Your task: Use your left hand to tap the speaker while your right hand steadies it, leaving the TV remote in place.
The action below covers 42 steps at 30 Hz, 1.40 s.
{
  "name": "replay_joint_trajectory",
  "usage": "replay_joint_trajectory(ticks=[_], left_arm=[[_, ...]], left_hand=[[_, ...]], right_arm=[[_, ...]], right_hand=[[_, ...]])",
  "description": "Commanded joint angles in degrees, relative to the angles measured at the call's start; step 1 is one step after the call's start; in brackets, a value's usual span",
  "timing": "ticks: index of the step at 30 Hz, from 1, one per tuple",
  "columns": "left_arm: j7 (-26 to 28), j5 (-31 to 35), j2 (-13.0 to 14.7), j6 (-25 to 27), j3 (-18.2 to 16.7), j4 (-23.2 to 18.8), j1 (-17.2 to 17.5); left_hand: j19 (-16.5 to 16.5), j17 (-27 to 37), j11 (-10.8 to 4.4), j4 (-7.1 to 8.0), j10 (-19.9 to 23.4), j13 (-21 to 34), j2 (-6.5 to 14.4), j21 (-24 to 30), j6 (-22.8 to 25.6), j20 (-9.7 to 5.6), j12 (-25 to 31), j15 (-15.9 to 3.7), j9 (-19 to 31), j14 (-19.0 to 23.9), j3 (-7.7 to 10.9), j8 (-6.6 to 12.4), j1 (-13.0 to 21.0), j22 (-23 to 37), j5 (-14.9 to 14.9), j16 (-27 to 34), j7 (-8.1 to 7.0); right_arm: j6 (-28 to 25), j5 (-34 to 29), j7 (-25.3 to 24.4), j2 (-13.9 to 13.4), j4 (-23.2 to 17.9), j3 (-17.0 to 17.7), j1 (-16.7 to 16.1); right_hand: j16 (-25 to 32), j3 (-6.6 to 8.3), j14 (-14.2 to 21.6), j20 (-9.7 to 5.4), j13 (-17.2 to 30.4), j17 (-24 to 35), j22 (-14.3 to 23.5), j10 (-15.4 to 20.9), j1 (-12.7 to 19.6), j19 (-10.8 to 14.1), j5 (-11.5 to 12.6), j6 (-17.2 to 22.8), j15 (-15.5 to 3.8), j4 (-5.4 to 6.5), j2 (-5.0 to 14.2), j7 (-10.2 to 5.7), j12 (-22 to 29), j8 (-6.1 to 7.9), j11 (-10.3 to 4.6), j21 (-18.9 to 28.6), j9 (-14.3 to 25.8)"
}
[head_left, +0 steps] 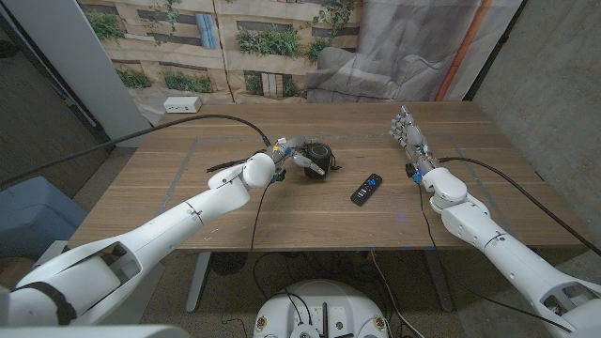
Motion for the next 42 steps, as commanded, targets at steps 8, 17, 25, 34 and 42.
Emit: replay_joint_trajectory(ticks=[8, 17, 25, 34, 42], left_arm=[[2.0, 2.0, -0.7, 1.5, 0.9, 0.0, 1.2], [0.6, 0.2, 0.6, 1.9, -0.1, -1.5, 2.2], [0.0, -1.1, 1.3, 2.4, -0.8, -2.6, 2.9], [-1.3, -2.7, 2.3, 3.0, -1.3, -3.7, 3.3], [-2.6, -3.7, 3.0, 3.6, -1.6, -4.4, 3.1]], left_hand=[[-0.6, 0.2, -16.07, 0.68, 22.9, 7.4, 10.9, -0.5, 20.5, -3.27, -0.8, -10.29, 0.4, -2.5, -0.13, 11.82, 6.3, 0.0, 0.5, -0.2, -13.02], [-2.1, 0.2, -15.85, 1.11, 16.3, 8.0, 10.9, -1.5, 18.2, -1.59, -3.7, -9.17, 0.4, -5.8, -0.77, 9.52, 4.4, 0.0, 0.7, -1.5, -12.51], [-3.7, -0.2, -15.63, 1.15, 5.8, 9.2, 10.8, -2.4, 8.6, -0.56, -7.5, -8.79, 0.2, -11.9, -2.99, 1.19, 0.6, 0.0, 0.8, -3.2, -14.6], [-6.5, -2.5, -12.02, 0.71, -8.3, 4.8, 9.4, -3.1, 1.9, -0.36, -11.5, -5.54, 0.3, -20.7, -3.74, -7.3, -0.6, -0.2, 1.0, -5.3, -15.12], [-8.9, -2.9, -10.14, 1.17, -15.0, 1.6, 8.6, -3.3, -4.4, 0.17, -11.3, -3.64, 0.7, -26.2, -4.65, -12.31, -2.6, -0.2, 0.7, -5.6, -14.56]], right_arm=[[0.6, 0.3, 0.1, 0.7, 1.2, -0.3, 0.0], [0.5, 0.4, 0.1, 0.6, 0.9, -0.3, -0.3], [0.7, 0.4, 0.3, 0.8, 0.9, -0.5, -0.3], [0.6, 0.5, 0.5, 0.8, 0.5, -0.7, -0.5], [0.5, 0.5, 0.9, 0.8, 0.4, -0.9, -0.4]], right_hand=[[-0.1, 0.2, 0.1, -0.4, 0.1, 0.0, 0.1, 0.1, 0.0, 0.7, 0.5, -0.1, -0.59, 0.31, 0.4, -0.12, -0.1, 0.04, -0.18, 0.5, 0.1], [-0.1, 0.2, 0.1, -0.32, 0.1, -0.1, 0.1, 0.1, 0.2, 0.9, 0.5, -0.1, -0.6, 0.23, 0.45, -0.16, 0.0, 0.06, -0.13, 0.5, 0.1], [-0.2, 0.2, 0.1, -0.15, 0.1, -0.2, 0.1, 0.1, 0.3, 1.0, 0.5, -0.1, -0.6, 0.16, 0.5, -0.28, 0.0, 0.11, -0.22, 0.5, 0.1], [-0.2, 0.19, 0.1, -0.02, 0.1, -0.2, 0.1, 0.0, 0.4, 1.1, 0.5, -0.1, -0.67, 0.09, 0.54, -0.39, 0.0, 0.12, -0.23, 0.5, 0.1], [-0.2, 0.18, 0.2, 0.16, 0.1, -0.3, 0.1, 0.0, 0.5, 1.3, 0.5, -0.1, -0.56, 0.04, 0.59, -0.48, 0.0, 0.11, -0.27, 0.6, 0.1]])
